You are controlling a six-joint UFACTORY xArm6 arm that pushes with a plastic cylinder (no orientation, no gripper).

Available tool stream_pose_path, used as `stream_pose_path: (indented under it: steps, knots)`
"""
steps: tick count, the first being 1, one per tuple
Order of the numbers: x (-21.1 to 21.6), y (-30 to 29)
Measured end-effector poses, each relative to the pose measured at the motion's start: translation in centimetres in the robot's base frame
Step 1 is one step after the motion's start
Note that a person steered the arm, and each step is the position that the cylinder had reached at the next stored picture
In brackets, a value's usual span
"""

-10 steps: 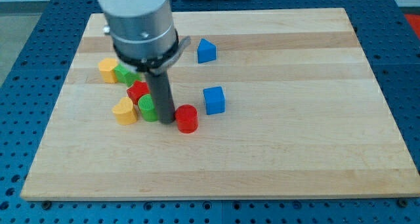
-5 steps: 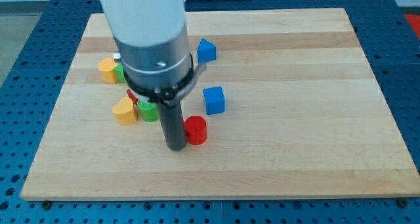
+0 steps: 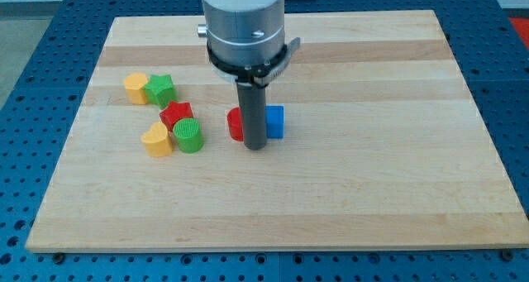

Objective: Place red circle to the bottom left of the blue triangle

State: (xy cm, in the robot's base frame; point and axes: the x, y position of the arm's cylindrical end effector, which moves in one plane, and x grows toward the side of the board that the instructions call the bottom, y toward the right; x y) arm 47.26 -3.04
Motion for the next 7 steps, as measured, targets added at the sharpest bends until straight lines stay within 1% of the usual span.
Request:
stream_pose_path:
  steps: [1,2,3,5,7]
  knots:
    - [-2.2,-0.1]
    - [-3.0,-0.1]
    - [-1.9,-0.9]
    - [-1.8,-5.5]
    - [-6.3,-5.7]
